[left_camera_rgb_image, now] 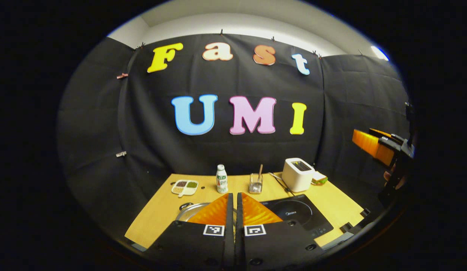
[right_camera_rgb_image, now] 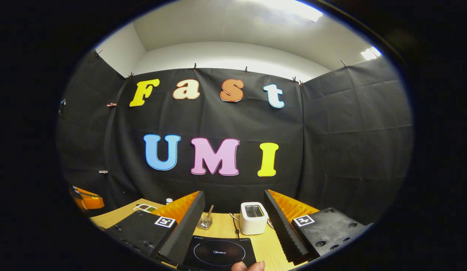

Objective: First push the handle of the pot to place it horizontally, then grasp the pot with both hands and set it on the induction cooktop.

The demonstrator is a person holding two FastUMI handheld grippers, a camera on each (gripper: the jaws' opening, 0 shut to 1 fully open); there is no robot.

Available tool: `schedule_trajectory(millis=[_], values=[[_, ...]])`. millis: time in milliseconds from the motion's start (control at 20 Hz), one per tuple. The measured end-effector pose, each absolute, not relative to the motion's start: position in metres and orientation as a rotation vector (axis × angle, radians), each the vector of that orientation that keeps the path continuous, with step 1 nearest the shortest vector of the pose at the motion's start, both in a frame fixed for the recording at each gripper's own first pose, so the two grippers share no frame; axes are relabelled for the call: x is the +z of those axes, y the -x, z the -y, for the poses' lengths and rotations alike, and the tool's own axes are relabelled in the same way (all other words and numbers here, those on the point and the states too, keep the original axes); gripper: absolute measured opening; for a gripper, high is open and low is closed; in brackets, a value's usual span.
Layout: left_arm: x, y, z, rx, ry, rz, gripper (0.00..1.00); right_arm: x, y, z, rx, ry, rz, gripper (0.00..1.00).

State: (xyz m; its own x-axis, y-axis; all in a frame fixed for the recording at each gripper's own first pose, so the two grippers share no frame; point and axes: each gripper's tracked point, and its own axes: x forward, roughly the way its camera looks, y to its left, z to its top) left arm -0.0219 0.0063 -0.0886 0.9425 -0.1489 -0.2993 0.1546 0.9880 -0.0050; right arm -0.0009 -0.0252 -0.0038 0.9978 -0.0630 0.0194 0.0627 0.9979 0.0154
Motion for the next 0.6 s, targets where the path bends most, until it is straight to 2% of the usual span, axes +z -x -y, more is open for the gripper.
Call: schedule_trajectory(millis=[600], values=[[-0.28, 0.081, -0.001, -0.346, -0.074, -1.048, 0.05, -0.008, -0.005, 0.039, -0.094, 0.056, 0.021, 0.97]])
